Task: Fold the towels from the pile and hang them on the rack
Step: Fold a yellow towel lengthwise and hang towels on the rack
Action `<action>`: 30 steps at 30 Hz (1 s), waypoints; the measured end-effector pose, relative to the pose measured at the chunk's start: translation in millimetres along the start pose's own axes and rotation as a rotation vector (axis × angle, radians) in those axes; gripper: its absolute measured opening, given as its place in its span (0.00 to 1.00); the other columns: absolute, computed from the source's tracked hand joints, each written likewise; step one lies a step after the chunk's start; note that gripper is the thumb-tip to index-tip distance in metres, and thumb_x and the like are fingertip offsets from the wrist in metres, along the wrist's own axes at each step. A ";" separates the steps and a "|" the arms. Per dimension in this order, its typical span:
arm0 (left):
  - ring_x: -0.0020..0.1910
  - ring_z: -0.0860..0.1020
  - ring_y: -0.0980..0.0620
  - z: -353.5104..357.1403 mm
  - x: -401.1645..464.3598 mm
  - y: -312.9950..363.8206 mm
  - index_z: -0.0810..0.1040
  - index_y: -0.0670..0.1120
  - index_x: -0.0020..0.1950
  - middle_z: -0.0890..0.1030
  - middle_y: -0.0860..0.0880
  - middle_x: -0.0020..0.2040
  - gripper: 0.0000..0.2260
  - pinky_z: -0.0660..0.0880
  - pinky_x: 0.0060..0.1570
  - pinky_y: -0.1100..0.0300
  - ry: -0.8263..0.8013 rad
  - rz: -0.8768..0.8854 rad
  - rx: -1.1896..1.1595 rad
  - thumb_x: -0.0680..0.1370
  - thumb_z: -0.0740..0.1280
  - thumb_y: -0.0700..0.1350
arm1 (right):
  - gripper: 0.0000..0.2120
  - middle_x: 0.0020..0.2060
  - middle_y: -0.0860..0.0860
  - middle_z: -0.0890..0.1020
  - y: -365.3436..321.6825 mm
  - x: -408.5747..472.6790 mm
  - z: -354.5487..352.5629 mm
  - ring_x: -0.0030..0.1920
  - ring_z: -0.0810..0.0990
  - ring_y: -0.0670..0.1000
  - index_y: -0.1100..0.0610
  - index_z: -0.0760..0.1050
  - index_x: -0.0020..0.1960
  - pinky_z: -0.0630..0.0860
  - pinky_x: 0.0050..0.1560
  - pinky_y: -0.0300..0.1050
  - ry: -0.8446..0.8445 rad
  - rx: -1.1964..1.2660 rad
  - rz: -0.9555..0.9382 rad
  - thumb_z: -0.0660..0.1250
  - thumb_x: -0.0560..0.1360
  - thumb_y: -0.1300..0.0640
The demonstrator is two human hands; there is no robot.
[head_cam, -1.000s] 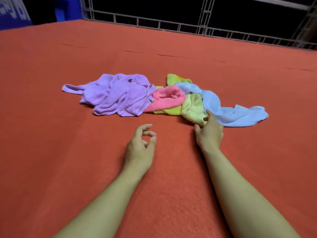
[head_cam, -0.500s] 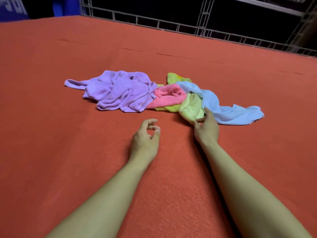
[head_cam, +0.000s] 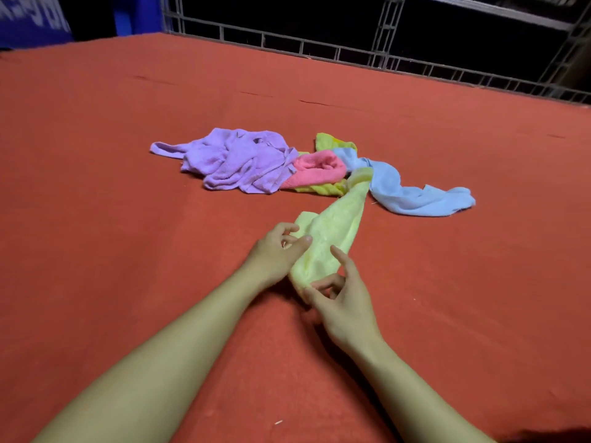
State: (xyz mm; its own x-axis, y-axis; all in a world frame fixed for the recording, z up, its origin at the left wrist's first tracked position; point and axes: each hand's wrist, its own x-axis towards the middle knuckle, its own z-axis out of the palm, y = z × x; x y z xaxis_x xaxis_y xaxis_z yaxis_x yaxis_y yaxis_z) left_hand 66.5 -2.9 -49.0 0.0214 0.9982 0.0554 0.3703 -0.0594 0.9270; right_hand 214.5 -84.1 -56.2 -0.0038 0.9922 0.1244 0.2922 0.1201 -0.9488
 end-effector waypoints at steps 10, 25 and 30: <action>0.52 0.76 0.49 -34.6 -65.7 -15.5 0.70 0.58 0.65 0.76 0.60 0.39 0.30 0.71 0.57 0.51 -0.014 0.114 0.312 0.65 0.68 0.65 | 0.17 0.38 0.49 0.83 -14.8 -18.0 5.4 0.39 0.80 0.47 0.47 0.76 0.61 0.76 0.44 0.44 -0.015 -0.025 -0.232 0.64 0.77 0.62; 0.36 0.77 0.56 -30.2 -56.0 -11.8 0.72 0.57 0.62 0.81 0.52 0.40 0.27 0.73 0.39 0.61 0.134 0.346 -0.428 0.65 0.75 0.53 | 0.34 0.57 0.40 0.80 -25.6 62.0 6.0 0.62 0.76 0.46 0.46 0.66 0.72 0.68 0.68 0.53 -0.311 -0.251 -0.496 0.58 0.67 0.65; 0.34 0.76 0.57 -28.4 -57.7 -10.6 0.73 0.55 0.60 0.81 0.52 0.39 0.26 0.74 0.36 0.63 0.095 0.335 -0.440 0.64 0.77 0.50 | 0.31 0.48 0.41 0.78 -25.6 64.2 -8.2 0.52 0.77 0.46 0.47 0.68 0.71 0.72 0.58 0.41 -0.258 -0.202 -0.481 0.60 0.69 0.62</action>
State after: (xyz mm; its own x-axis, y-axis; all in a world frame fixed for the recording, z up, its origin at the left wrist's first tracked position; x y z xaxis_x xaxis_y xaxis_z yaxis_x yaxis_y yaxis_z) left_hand 35.0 -59.9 -51.5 -0.0202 0.9216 0.3875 -0.0649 -0.3880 0.9194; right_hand 214.6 -23.7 -21.6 -0.4066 0.8065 0.4293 0.3762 0.5760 -0.7258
